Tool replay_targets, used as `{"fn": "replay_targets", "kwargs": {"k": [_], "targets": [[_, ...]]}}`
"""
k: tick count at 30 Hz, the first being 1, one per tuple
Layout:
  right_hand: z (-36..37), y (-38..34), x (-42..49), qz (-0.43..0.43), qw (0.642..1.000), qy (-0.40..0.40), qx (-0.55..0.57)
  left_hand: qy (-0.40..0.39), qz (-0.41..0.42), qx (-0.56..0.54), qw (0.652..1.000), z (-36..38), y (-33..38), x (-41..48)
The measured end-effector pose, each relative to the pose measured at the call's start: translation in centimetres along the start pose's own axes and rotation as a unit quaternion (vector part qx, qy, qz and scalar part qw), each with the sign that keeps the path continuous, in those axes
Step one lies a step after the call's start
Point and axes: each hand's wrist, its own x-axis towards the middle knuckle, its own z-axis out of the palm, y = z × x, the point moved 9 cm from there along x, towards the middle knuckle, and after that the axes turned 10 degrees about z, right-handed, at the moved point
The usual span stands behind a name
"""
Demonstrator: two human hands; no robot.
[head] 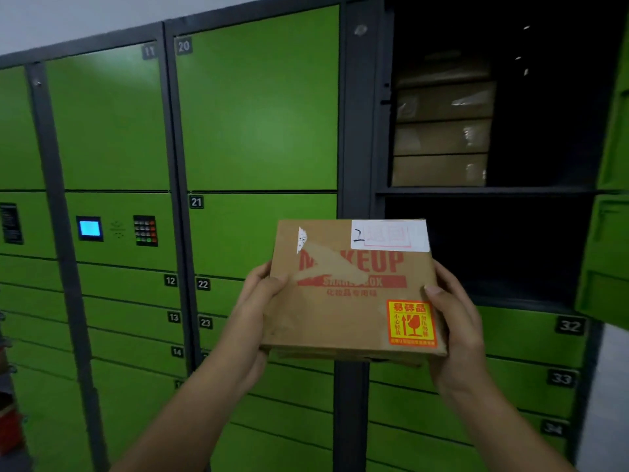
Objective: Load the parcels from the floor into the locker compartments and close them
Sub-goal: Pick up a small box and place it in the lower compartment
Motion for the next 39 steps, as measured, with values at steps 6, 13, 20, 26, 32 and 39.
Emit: {"fn": "replay_targets", "kwargs": {"k": [6,13,20,26,32,39], "targets": [[-7.4,-2.9,2.4,0.018,0.997,0.076,-0.018,-0.121,-0.024,0.004,0.992,9.1,-2.8,3.1],[-12.3,-5.5,5.3,0.023,0.994,0.092,-0.049,-0.161,-0.085,-0.038,0.983,16.4,-5.8,7.2],[-14.1,-7.5,8.4,-0.033,0.991,0.089,-0.098,-0.151,-0.03,-0.005,0.988,19.6,-5.8,10.3],[-14.0,-6.3,10.1,-0.048,0.974,0.032,-0.22,-0.166,0.076,0.07,0.981,20.0,-6.1,12.1],[-14.9,-5.6,12.9,-0.035,0.971,0.028,-0.233,-0.158,0.105,0.123,0.974,20.9,-7.5,14.4],[-15.5,-5.4,13.2,-0.055,0.968,0.022,-0.246,-0.144,0.142,0.12,0.972,20.6,-8.1,14.5]]}}
